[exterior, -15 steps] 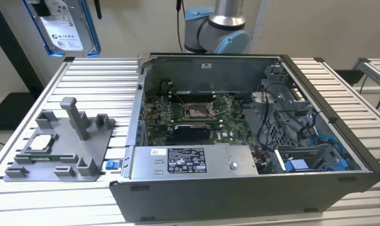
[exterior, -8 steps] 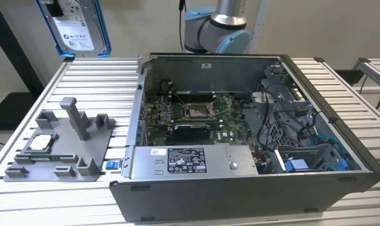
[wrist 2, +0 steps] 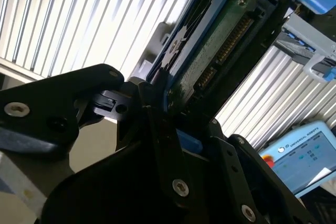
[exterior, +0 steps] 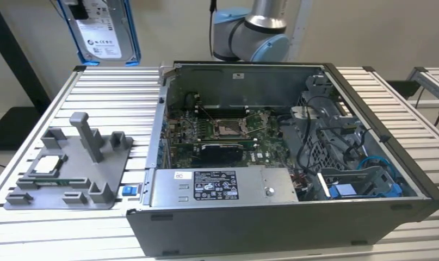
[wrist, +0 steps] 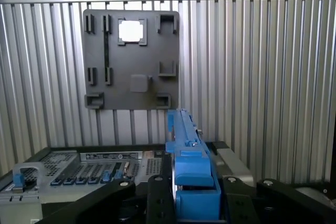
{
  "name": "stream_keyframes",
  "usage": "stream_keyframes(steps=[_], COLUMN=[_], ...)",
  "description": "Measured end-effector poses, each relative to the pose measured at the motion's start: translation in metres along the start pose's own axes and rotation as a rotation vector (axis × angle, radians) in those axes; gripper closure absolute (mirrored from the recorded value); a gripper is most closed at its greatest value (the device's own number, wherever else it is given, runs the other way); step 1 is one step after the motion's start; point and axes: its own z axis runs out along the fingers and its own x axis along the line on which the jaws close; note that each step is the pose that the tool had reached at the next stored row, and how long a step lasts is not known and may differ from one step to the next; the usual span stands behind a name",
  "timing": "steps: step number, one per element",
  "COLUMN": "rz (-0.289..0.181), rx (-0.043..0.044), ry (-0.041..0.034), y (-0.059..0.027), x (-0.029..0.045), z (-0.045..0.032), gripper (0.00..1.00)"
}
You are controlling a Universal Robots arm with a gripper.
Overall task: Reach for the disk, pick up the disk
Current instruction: 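Pick up the disk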
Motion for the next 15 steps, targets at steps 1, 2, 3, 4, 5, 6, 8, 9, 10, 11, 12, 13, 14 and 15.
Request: stream_keyframes(steps=[1,2,3,4,5,6,8,9,10,11,12,13,14,15], rz=[0.0,0.0,0.0,0.0,0.0,0.0,0.0,0.0,0.0,0.0,0.0,0.0,0.0,0.0], rx=[-0.0001,-0.0001,-0.0001,-0.0002,-0.0002,-0.0002,-0.0004,-0.0006,-0.0008,-0.0009,-0.001,-0.0013,-0.0014,-0.0015], ry=[0.0,0.0,0.0,0.0,0.0,0.0,0.0,0.0,0.0,0.0,0.0,0.0001,0.0,0.0], y=[-0.003,-0.006,-0.0089,-0.012,-0.0153,-0.0187,-0.0272,-0.0321,-0.0366,-0.0411,-0.0456,-0.0498,-0.0547,-0.0592], x=[-0.0002,-0.0003,-0.0005,-0.0006,-0.0008,-0.001,-0.0014,-0.0016,-0.0018,-0.002,-0.0023,-0.0025,-0.0028,-0.003], z=[0.0002,0.0004,0.0007,0.0009,0.0012,0.0015,0.0021,0.0025,0.0028,0.0032,0.0036,0.0039,0.0043,0.0047], gripper=[1.0,1.0,1.0,1.0,1.0,1.0,1.0,1.0,1.0,1.0,1.0,1.0,1.0,1.0])
